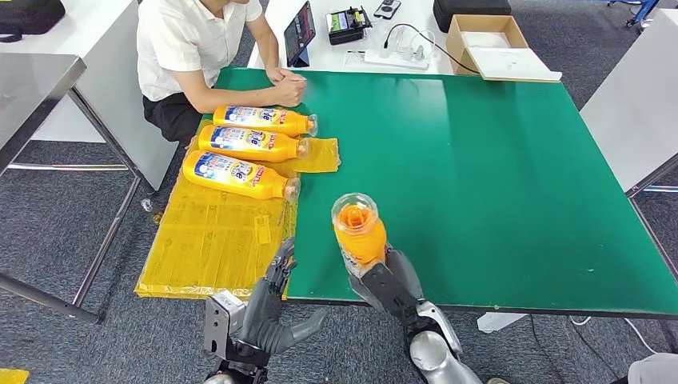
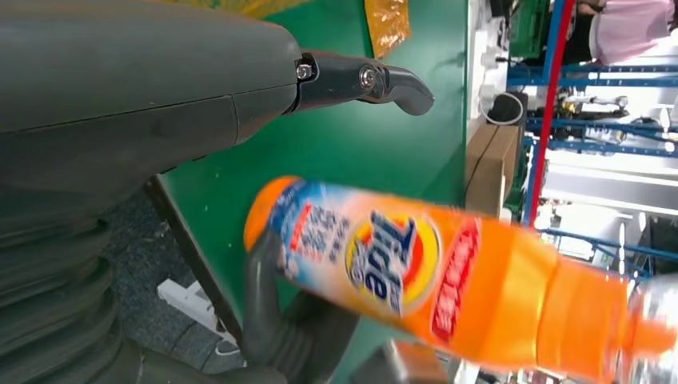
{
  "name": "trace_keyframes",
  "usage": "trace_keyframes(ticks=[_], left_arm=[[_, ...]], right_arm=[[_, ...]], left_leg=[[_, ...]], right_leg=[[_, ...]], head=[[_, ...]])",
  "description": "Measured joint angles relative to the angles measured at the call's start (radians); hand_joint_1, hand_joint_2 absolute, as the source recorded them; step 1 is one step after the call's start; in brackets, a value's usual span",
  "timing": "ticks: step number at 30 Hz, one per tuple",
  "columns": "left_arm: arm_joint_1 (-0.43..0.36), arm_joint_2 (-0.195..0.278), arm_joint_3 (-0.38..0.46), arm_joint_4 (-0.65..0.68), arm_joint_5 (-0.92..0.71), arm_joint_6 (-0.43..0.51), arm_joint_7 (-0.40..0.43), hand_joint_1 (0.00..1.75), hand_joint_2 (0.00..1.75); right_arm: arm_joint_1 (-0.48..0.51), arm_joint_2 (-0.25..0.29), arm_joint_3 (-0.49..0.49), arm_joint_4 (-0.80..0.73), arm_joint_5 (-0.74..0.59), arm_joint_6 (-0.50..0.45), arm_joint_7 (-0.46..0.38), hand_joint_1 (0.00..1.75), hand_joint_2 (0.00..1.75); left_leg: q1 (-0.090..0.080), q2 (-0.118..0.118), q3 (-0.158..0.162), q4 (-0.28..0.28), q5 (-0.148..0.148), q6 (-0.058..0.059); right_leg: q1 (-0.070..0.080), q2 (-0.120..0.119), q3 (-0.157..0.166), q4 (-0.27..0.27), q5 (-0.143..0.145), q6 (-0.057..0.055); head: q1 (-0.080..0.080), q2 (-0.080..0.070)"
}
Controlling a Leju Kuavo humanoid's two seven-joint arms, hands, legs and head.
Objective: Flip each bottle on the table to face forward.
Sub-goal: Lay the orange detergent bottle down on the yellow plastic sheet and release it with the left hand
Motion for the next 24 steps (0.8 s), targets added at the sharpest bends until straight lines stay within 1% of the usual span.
trace_keyframes(ticks=[9, 12, 15, 20, 24], left_arm=[[-0.012, -0.001, -0.004, 0.001, -0.010, -0.022, 0.002, 0.00, 1.75], [-0.016, -0.005, -0.003, 0.001, -0.001, -0.037, 0.000, 0.00, 1.75], [-0.021, -0.013, 0.002, 0.001, 0.016, -0.040, -0.021, 0.00, 1.75], [-0.021, -0.027, 0.039, -0.034, 0.061, -0.018, -0.060, 0.00, 1.75], [-0.015, -0.035, 0.071, -0.081, 0.113, -0.006, -0.032, 0.00, 1.75]], right_arm=[[-0.047, -0.002, 0.053, 0.045, 0.042, -0.002, 0.009, 1.75, 1.75], [-0.056, -0.001, 0.073, 0.053, 0.042, -0.002, -0.007, 1.75, 1.75], [-0.062, 0.001, 0.093, 0.057, 0.034, 0.006, -0.031, 1.75, 1.75], [-0.065, 0.001, 0.140, 0.059, 0.059, -0.006, -0.047, 1.75, 1.75], [-0.066, 0.001, 0.173, 0.069, 0.088, -0.028, -0.037, 1.75, 1.75]], left_leg=[[0.000, 0.000, 0.000, 0.000, 0.000, 0.000], [0.000, 0.000, 0.000, 0.000, 0.000, 0.000], [0.000, 0.000, 0.000, 0.000, 0.000, 0.000], [0.000, 0.000, 0.000, 0.000, 0.000, 0.000], [0.000, 0.000, 0.000, 0.000, 0.000, 0.000]], right_leg=[[0.000, 0.000, 0.000, 0.000, 0.000, 0.000], [0.000, 0.000, 0.000, 0.000, 0.000, 0.000], [0.000, 0.000, 0.000, 0.000, 0.000, 0.000], [0.000, 0.000, 0.000, 0.000, 0.000, 0.000], [0.000, 0.000, 0.000, 0.000, 0.000, 0.000]], head=[[0.000, 0.000], [0.000, 0.000], [0.000, 0.000], [0.000, 0.000], [0.000, 0.000]])
